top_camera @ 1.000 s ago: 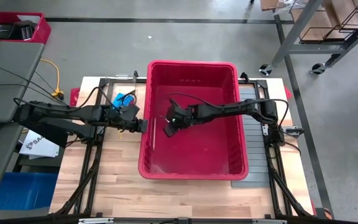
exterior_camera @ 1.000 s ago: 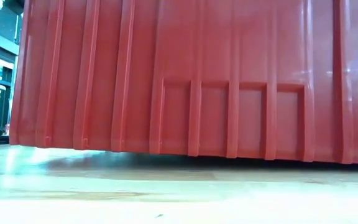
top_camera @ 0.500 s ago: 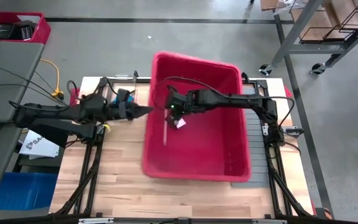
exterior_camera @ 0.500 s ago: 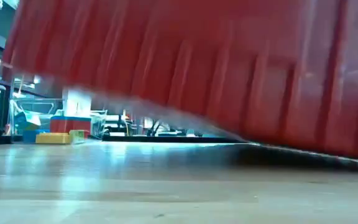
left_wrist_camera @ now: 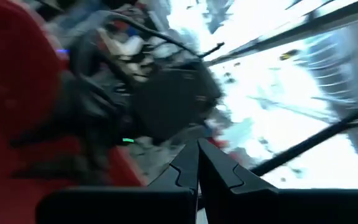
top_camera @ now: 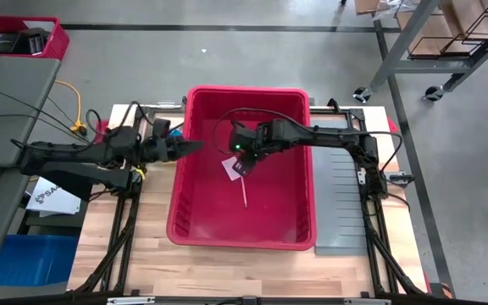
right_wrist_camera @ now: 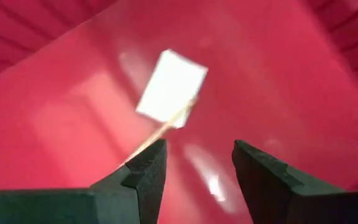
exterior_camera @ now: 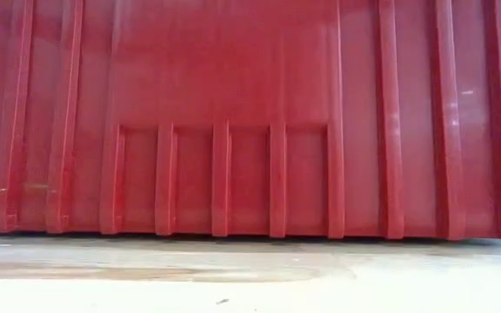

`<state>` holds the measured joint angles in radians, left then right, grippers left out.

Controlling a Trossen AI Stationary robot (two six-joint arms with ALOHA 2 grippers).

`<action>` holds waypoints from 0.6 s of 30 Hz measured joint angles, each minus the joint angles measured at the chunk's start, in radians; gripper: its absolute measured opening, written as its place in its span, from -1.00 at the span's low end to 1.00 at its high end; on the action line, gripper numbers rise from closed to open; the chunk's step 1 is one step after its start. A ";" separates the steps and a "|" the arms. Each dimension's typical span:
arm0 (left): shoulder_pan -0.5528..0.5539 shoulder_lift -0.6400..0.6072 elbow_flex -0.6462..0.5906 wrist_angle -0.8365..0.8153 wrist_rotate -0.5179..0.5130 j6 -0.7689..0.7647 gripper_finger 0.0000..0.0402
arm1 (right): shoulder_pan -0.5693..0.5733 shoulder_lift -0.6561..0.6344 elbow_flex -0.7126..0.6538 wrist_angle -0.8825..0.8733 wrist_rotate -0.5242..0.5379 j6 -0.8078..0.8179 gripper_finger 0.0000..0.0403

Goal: Sort Items/Unsort Items

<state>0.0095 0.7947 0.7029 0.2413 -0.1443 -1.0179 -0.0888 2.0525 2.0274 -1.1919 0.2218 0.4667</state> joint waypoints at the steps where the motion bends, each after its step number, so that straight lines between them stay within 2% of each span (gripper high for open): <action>1: 0.003 -0.011 -0.001 -0.034 -0.014 0.012 -1.00 | 0.000 0.002 -0.005 0.008 -0.029 0.008 -0.13; 9: 0.004 -0.183 -0.003 -0.260 -0.163 0.069 -1.00 | -0.017 0.045 -0.140 0.151 -0.244 0.252 -0.13; 18: 0.005 -0.370 -0.003 -0.378 -0.268 0.078 -1.00 | 0.003 0.145 -0.245 0.233 -0.251 0.462 -0.13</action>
<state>0.0143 0.4249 0.7002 -0.1369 -0.4125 -0.9401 -0.0860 2.1973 1.7824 -0.9587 -0.0288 0.9285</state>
